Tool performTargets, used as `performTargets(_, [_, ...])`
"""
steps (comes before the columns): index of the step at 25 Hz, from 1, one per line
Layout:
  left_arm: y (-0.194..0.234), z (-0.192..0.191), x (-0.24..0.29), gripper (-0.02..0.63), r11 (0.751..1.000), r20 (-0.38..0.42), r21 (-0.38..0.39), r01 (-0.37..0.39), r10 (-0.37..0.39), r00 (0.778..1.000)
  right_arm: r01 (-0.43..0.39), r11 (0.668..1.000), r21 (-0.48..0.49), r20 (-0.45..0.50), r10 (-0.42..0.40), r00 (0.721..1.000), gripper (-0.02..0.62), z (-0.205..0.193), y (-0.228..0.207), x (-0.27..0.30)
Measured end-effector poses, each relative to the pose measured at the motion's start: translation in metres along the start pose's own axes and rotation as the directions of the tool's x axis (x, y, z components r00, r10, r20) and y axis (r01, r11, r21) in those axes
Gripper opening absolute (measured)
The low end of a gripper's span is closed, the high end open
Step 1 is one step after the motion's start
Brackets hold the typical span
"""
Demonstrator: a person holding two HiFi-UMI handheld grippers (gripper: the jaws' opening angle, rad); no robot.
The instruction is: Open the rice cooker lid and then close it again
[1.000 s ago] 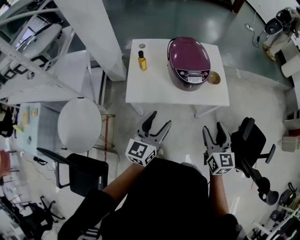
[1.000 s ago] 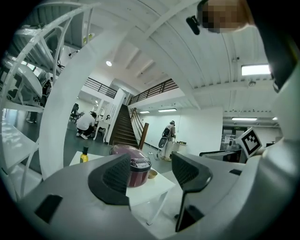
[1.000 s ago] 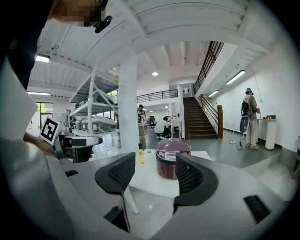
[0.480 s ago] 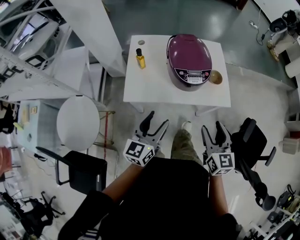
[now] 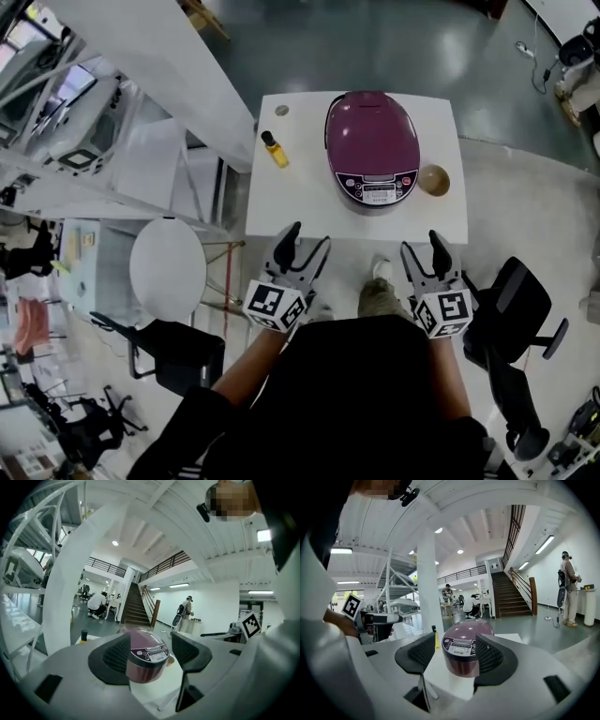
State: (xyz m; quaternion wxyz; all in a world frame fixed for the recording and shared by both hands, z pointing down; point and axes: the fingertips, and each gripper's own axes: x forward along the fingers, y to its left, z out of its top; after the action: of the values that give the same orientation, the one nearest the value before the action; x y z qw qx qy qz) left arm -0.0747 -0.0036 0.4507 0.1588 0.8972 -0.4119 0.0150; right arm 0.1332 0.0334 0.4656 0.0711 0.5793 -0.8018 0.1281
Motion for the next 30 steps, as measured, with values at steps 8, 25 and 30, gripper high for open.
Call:
performTargets(8, [0.009,0.027,0.066,0.252,0.994,0.02,0.011,-0.107,0.107,0.994,-0.058,0.997,0.043,-0.015,0.059,0.998,0.236,0.016,-0.062,0.053])
performTargets(25, [-0.001,0.022,0.13,0.252,0.976,-0.014,0.0,-0.217,0.217,0.976,-0.241,0.969,0.051,-0.091,0.245,0.965,0.236,0.018,-0.107,0.11])
performTargets(30, [-0.004,0.026,0.133,0.252,0.97,0.009,-0.05,-0.239,0.239,0.971,-0.314,0.949,0.027,-0.12,0.315,0.941,0.236,0.016,-0.1,0.119])
